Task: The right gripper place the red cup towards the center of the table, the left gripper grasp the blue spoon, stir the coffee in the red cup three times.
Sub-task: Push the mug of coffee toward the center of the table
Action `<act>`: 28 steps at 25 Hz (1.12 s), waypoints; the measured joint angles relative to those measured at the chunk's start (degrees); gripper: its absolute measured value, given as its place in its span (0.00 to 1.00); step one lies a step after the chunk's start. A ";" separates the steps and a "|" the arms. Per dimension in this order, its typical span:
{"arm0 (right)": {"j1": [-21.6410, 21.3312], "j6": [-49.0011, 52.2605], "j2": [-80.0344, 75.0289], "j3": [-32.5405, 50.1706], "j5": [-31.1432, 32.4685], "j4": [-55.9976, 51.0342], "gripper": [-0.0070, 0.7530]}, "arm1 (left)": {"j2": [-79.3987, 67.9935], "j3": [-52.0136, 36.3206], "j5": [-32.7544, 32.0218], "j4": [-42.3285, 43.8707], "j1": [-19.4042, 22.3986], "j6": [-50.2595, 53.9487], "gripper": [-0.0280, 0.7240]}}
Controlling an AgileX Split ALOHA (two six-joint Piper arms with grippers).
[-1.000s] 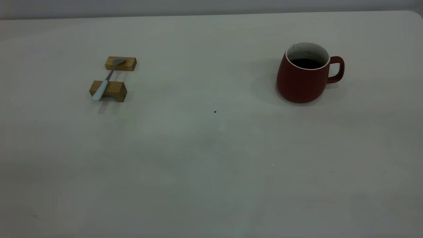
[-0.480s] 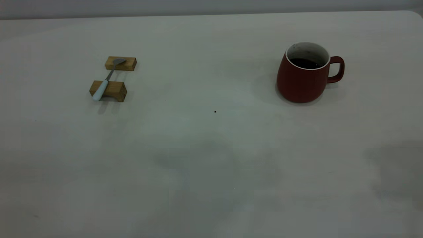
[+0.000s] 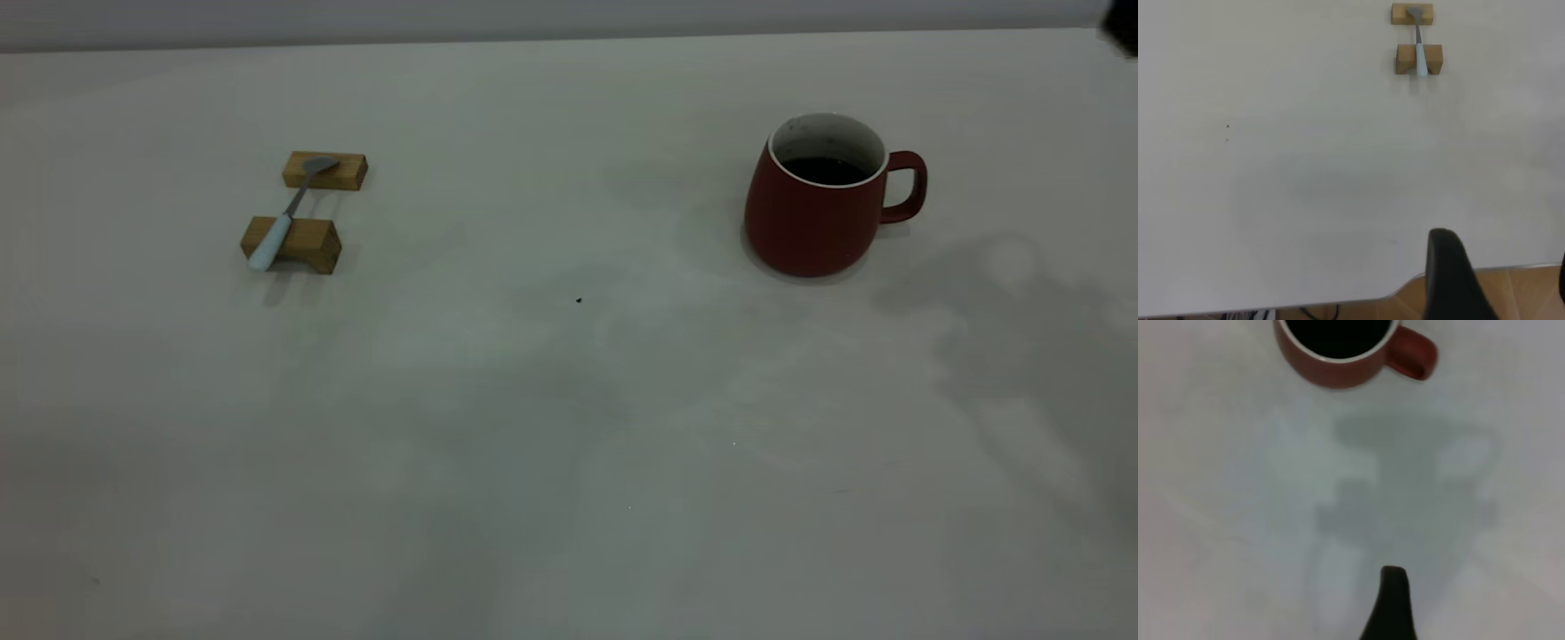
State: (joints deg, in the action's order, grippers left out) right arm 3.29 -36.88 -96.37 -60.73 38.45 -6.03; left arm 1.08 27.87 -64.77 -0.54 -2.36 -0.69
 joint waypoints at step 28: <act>5.74 -28.23 -38.12 -30.65 4.43 2.70 0.92 | 0.00 0.00 0.00 0.00 0.00 0.00 0.65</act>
State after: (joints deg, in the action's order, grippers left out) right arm 9.03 -65.11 -134.48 -91.38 42.88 -3.34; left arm 1.08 27.87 -64.77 -0.54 -2.36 -0.69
